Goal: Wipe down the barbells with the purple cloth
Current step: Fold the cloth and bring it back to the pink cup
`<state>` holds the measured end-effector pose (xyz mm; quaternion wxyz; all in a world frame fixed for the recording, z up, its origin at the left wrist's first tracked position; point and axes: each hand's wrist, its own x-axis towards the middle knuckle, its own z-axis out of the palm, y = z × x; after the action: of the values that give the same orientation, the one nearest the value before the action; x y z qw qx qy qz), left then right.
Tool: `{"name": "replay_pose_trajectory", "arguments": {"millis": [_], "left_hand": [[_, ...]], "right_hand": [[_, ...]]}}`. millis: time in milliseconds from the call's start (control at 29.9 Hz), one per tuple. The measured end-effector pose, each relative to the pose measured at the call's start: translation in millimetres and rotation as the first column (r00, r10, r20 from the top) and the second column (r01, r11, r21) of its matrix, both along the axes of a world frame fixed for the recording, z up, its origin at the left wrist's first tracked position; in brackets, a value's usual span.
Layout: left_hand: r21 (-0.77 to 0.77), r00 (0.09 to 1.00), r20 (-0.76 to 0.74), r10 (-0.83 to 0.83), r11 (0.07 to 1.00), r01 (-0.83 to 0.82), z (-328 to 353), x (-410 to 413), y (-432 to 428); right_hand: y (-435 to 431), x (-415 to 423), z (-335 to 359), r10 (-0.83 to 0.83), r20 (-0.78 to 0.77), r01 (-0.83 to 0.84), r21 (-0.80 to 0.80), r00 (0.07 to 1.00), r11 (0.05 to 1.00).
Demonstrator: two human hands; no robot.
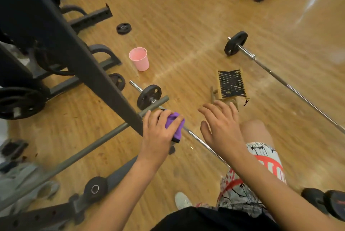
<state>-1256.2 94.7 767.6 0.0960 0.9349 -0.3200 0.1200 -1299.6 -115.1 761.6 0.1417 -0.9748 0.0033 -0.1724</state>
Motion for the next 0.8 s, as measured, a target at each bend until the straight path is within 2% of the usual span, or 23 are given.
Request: {"name": "replay_pose_trajectory", "arguments": {"millis": [268, 468, 803], "left_hand": [[-0.005, 0.999, 0.000, 0.036, 0.999, -0.036, -5.2, 83.3, -58.4], [0.026, 0.988, 0.069, 0.137, 0.990, -0.139, -7.5, 174.9, -149.8], [-0.013, 0.968, 0.100, 0.232, 0.973, -0.232, -8.2, 271.2, -308.1]], "right_hand": [[-57.9, 92.1, -13.3, 0.064, -0.006, -0.064, 0.012, 0.998, 0.998], [-148.5, 191.9, -35.2, 0.165, 0.048, -0.167, 0.041, 0.985, 0.985], [-318.9, 269.5, -37.1, 0.105, -0.002, -0.104, 0.118, 0.994, 0.988]]}}
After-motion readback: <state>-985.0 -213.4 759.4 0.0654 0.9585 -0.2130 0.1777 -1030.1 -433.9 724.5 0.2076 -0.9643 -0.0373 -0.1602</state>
